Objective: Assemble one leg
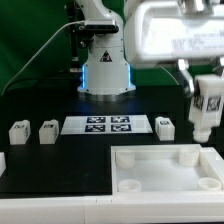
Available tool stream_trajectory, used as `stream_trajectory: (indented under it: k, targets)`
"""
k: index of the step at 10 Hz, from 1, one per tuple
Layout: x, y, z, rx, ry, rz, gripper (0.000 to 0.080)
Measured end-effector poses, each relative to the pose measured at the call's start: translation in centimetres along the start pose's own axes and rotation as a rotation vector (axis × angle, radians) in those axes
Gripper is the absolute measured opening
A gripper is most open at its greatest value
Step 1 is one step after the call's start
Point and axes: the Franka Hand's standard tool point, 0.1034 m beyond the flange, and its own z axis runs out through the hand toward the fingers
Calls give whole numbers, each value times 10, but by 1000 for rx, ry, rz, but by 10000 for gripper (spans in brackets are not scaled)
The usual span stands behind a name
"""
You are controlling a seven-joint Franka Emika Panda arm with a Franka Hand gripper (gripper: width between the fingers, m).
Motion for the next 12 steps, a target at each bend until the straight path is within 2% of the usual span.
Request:
stream_trajectory:
  k: [2,4,6,8,9,12]
  targets:
    - [-1,16,21,6,-27,-34,294]
    - [-6,16,38,13,-35,-26,294]
    - [-3,12,50,20,-35,-24,294]
    - [0,-6,48,32,-32,-37,294]
    - [-2,-9,47,35,-35,-42,294]
    - [-8,-11,48,25,16,-49,294]
